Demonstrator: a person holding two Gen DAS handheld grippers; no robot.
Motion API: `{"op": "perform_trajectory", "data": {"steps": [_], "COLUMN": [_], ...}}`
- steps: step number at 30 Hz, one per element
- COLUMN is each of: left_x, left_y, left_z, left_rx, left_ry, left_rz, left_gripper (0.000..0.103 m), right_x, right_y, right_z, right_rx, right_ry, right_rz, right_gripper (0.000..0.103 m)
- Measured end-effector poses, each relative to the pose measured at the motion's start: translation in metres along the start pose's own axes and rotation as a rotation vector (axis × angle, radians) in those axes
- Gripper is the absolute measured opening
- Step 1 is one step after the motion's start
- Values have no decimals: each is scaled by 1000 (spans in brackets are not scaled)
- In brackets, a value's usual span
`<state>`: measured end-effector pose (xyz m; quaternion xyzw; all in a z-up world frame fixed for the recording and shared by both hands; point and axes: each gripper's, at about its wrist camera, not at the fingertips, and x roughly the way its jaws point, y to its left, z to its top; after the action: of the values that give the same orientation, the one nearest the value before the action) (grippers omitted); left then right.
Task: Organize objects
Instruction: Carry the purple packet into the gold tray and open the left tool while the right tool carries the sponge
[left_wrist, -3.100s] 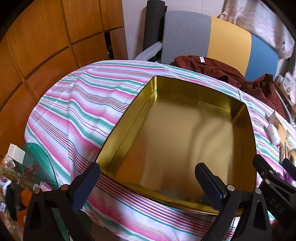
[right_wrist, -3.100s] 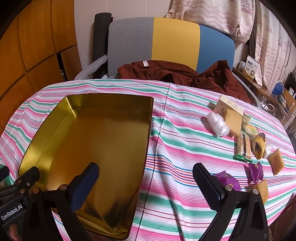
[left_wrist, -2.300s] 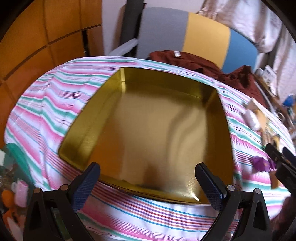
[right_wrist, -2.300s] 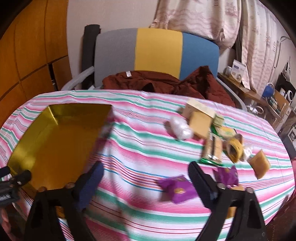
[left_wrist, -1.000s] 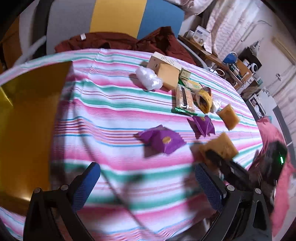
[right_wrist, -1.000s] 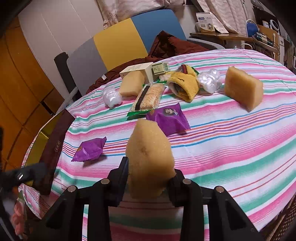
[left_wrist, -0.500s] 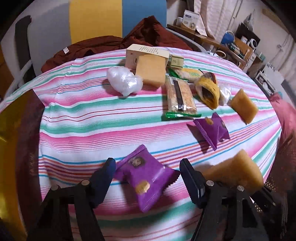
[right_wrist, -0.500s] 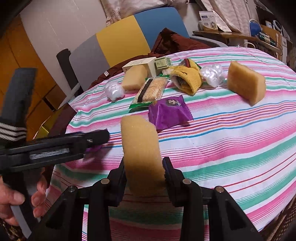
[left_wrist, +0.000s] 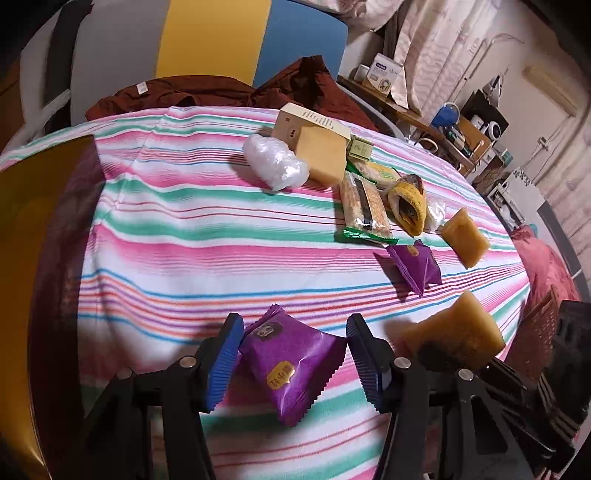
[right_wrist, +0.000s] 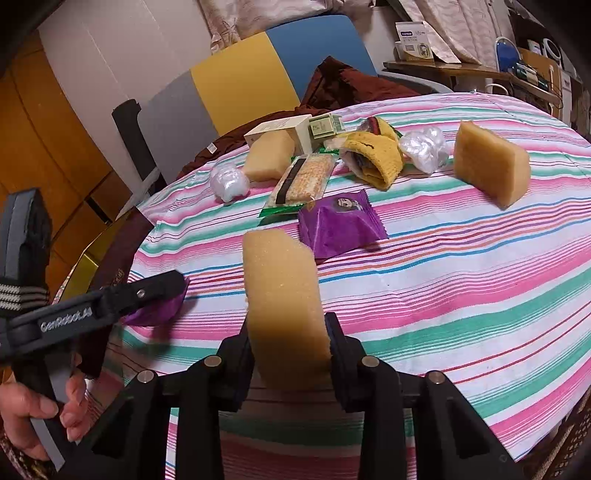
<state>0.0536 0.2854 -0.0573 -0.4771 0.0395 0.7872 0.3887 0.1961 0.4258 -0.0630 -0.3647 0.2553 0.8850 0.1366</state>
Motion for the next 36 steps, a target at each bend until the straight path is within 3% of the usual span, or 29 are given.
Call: {"op": "perform_trajectory", "data": {"steps": [12, 20, 27, 36], "left_x": [-37, -86, -127, -162], "left_y": [16, 42, 96, 172], "left_z": [-6, 0, -5, -31], "left_rx": [-101, -130, -176, -217], "left_ry": [-54, -165, -249, -291], "left_rz": [-129, -131, -18, 216], "left_gripper": [57, 57, 57, 57], "right_x": [-11, -6, -4, -8], "right_y": [1, 17, 48, 114], "right_z": [4, 3, 11, 21], "right_rx": [12, -24, -64, -178], "right_ry": [-33, -14, -13, -28], "right_rz": [-19, -6, 54, 185], "right_gripper": [32, 32, 32, 32]}}
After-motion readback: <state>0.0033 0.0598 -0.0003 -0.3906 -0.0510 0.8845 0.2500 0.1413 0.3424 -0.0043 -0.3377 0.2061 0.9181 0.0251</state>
